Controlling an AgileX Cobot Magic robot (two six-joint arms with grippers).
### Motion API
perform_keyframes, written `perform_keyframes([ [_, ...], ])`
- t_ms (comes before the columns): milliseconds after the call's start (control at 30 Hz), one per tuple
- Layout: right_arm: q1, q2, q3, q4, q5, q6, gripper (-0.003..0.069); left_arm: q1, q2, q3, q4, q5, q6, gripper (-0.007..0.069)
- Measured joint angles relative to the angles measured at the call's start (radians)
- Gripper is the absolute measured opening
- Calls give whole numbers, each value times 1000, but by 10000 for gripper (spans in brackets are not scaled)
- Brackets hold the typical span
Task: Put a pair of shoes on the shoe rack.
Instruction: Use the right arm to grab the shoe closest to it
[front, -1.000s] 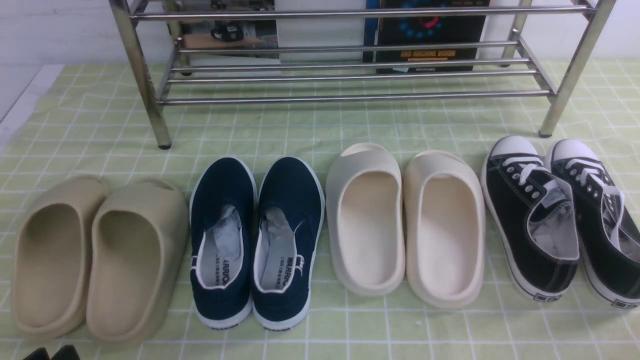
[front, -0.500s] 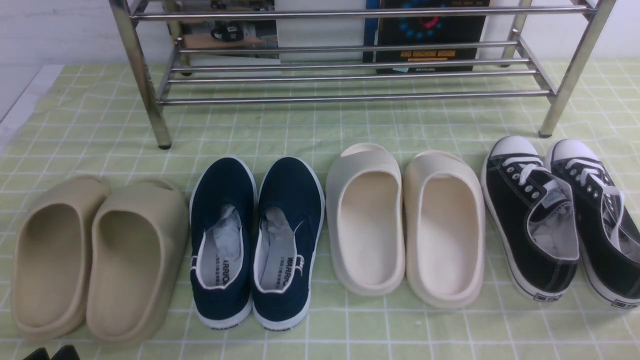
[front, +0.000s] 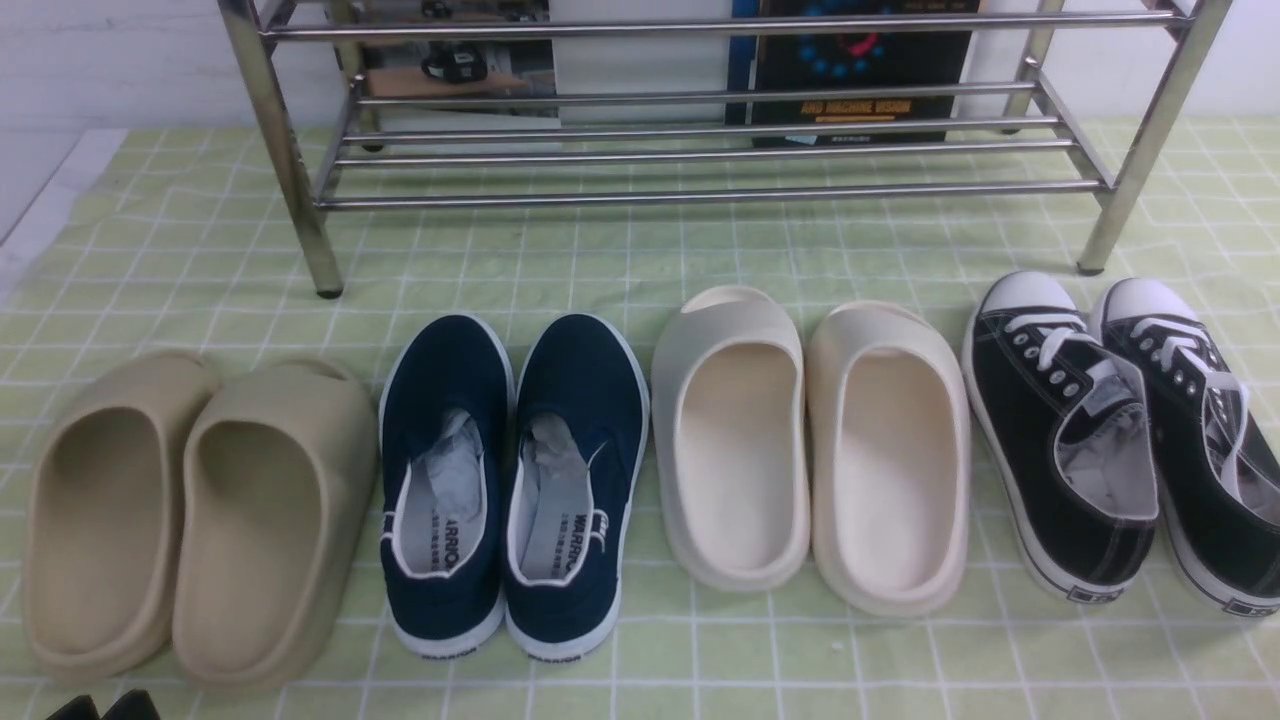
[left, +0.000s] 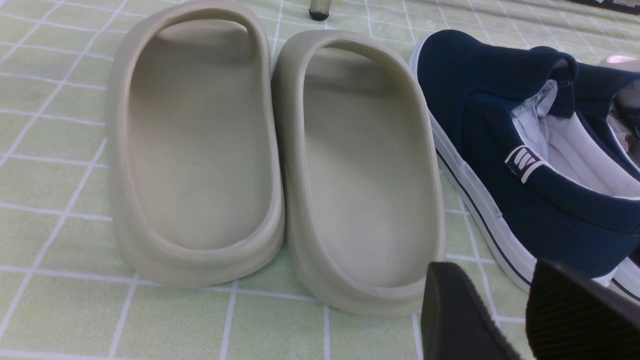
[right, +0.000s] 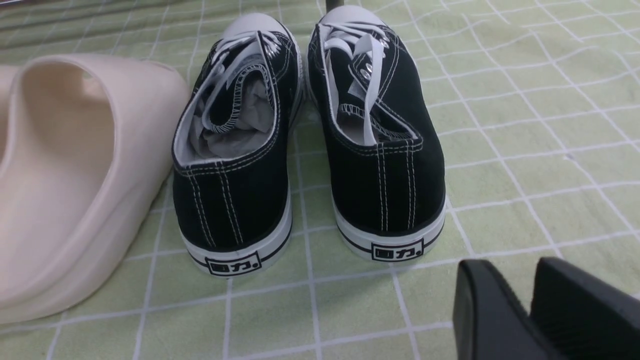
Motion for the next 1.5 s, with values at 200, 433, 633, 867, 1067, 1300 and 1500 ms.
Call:
perform_keyframes([
  [200,0,0,5,0,-29,-1,184,0,0,0,0,0,0,238],
  [433,0,0,8,-40,-62,-1,186,0,0,0,0,0,0,238],
  [633,0,0,8,-47,-68,-1,197,0,0,0,0,0,0,238],
  [867,0,0,9,-47,-293,-1,209,0,0,0,0,0,0,238],
  [1067,0,0,9,-45,-643,99,216,0,0,0,0,0,0,238],
  [1300,0,2,0,-51,-838,208,204,0,0,0,0,0,0,239],
  [1500,0,175,-258,-86,-676,86,1,0,0,0,0,0,0,239],
])
